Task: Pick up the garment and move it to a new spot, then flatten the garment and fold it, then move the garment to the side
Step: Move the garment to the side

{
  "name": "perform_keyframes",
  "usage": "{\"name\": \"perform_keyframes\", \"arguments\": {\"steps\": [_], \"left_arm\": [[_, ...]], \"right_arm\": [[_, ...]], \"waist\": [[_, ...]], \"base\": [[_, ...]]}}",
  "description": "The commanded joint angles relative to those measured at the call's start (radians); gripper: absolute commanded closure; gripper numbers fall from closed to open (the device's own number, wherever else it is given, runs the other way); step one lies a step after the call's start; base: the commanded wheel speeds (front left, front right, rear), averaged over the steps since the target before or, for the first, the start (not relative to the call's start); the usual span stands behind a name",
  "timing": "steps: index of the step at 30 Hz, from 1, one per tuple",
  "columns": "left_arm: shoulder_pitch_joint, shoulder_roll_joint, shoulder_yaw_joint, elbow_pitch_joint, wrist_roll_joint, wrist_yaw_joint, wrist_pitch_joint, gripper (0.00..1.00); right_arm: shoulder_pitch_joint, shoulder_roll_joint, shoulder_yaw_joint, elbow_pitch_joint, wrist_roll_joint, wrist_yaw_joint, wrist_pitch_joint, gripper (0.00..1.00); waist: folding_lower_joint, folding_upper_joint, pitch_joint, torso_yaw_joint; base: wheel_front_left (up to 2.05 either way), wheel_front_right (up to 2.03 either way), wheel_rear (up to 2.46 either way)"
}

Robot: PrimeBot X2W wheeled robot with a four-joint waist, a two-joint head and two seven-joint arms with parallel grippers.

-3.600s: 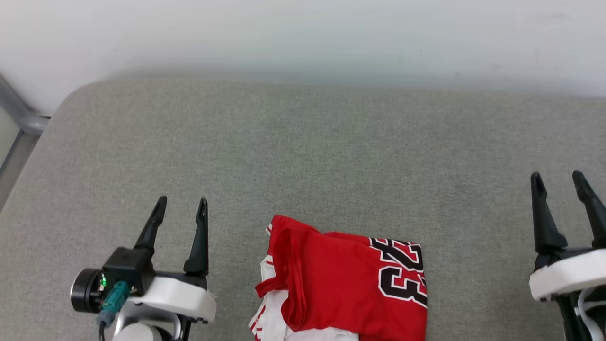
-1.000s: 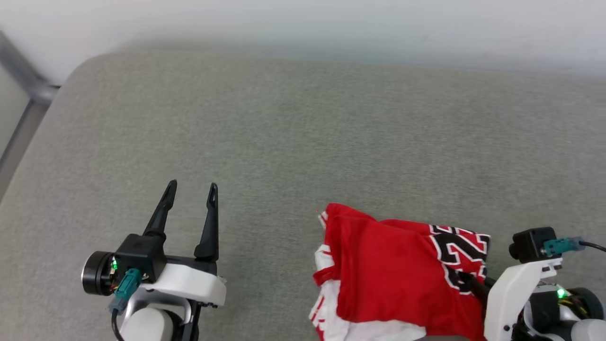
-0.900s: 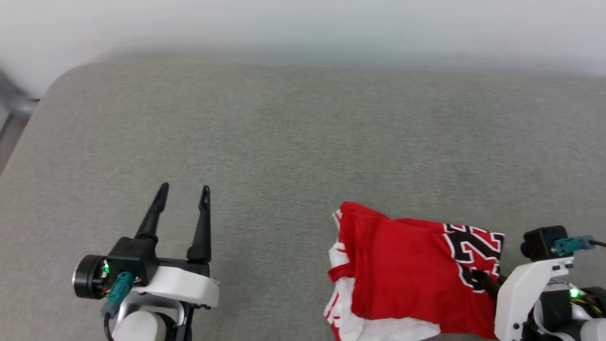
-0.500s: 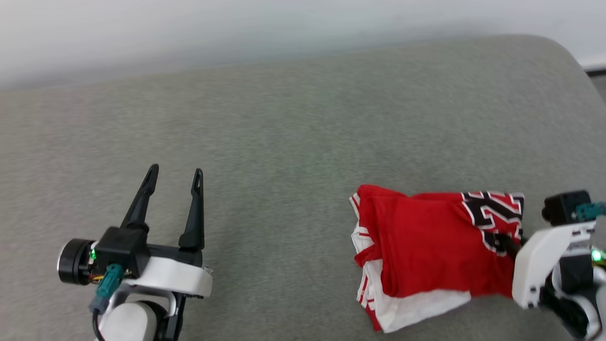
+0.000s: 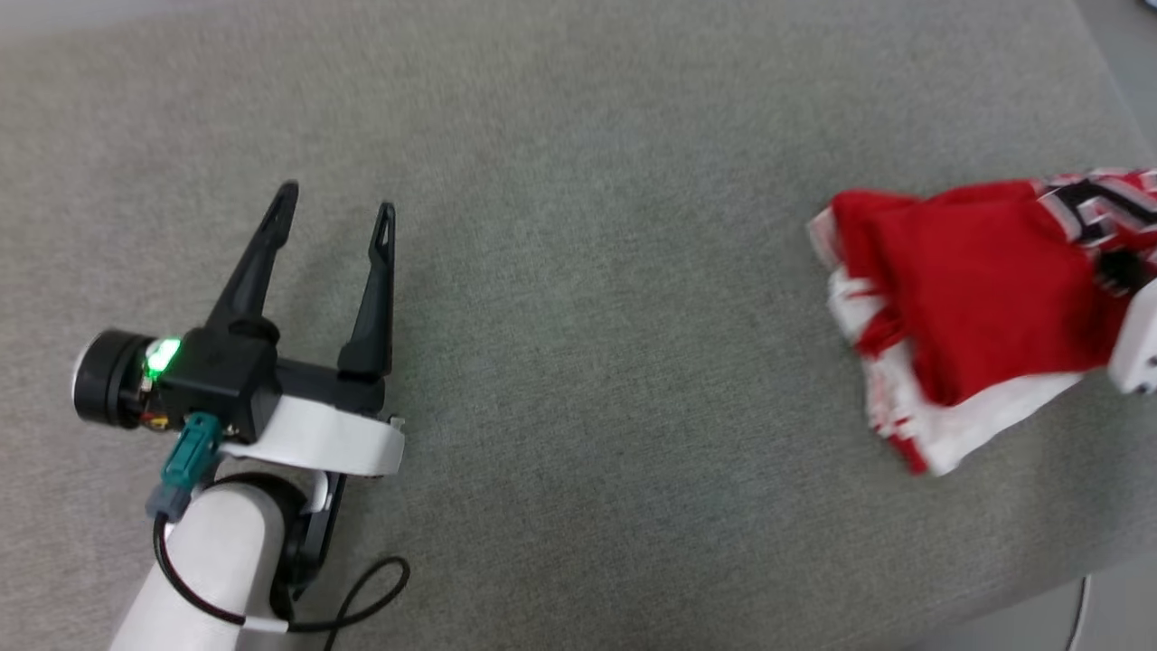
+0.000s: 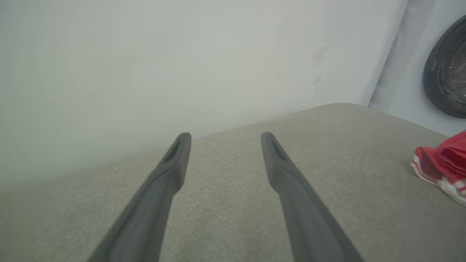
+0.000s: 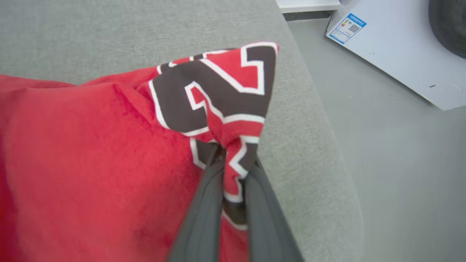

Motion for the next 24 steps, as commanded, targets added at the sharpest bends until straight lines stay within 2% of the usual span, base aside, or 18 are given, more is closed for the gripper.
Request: {"name": "perform_keyframes", "arguments": {"steps": [1, 9, 16, 17, 18, 19, 20, 24], "left_arm": [[-0.024, 0.006, -0.002, -0.006, 0.007, -0.005, 0.000, 0.00], [-0.131, 0.003, -0.032, -0.020, 0.024, -0.030, 0.004, 0.00], [-0.181, 0.000, -0.060, -0.036, 0.041, -0.040, 0.001, 0.00], [-0.181, -0.001, -0.061, -0.035, 0.041, -0.040, -0.001, 0.00], [-0.181, -0.001, -0.063, -0.033, 0.041, -0.039, -0.003, 0.00], [-0.182, -0.002, -0.065, -0.031, 0.041, -0.038, -0.004, 0.00], [-0.181, -0.003, -0.067, -0.029, 0.041, -0.037, -0.006, 0.00], [-0.172, -0.003, -0.069, -0.015, 0.034, -0.033, -0.009, 0.00]], "right_arm": [[-0.040, -0.016, -0.019, 0.027, -0.012, -0.001, -0.021, 1.00], [-0.217, -0.111, -0.160, 0.197, -0.127, -0.001, -0.136, 1.00], [-0.277, -0.103, -0.257, 0.301, -0.201, -0.001, -0.191, 1.00], [-0.277, -0.098, -0.274, 0.320, -0.214, -0.001, -0.198, 0.89], [-0.273, -0.093, -0.289, 0.334, -0.228, -0.001, -0.207, 0.71], [-0.273, -0.087, -0.300, 0.347, -0.240, -0.001, -0.216, 0.10], [-0.271, -0.082, -0.309, 0.362, -0.254, -0.001, -0.219, 0.00], [-0.268, -0.072, -0.346, 0.386, -0.313, -0.001, -0.276, 0.00]], "waist": [[-0.0002, 0.0000, 0.059, 0.001], [-0.0002, 0.0000, 0.155, 0.065], [-0.0002, 0.0000, 0.210, 0.107], [-0.0002, 0.0000, 0.212, 0.109], [-0.0002, 0.0000, 0.213, 0.111], [-0.0002, 0.0000, 0.214, 0.113], [-0.0002, 0.0000, 0.214, 0.115], [-0.0002, 0.0000, 0.201, 0.115]], "base": [[0.00, 0.00, 0.00], [0.00, 0.00, 0.00], [0.00, 0.00, 0.00], [0.00, 0.00, 0.00], [0.00, 0.00, 0.00], [0.00, 0.00, 0.00], [0.00, 0.00, 0.00], [0.00, 0.00, 0.00]]}}
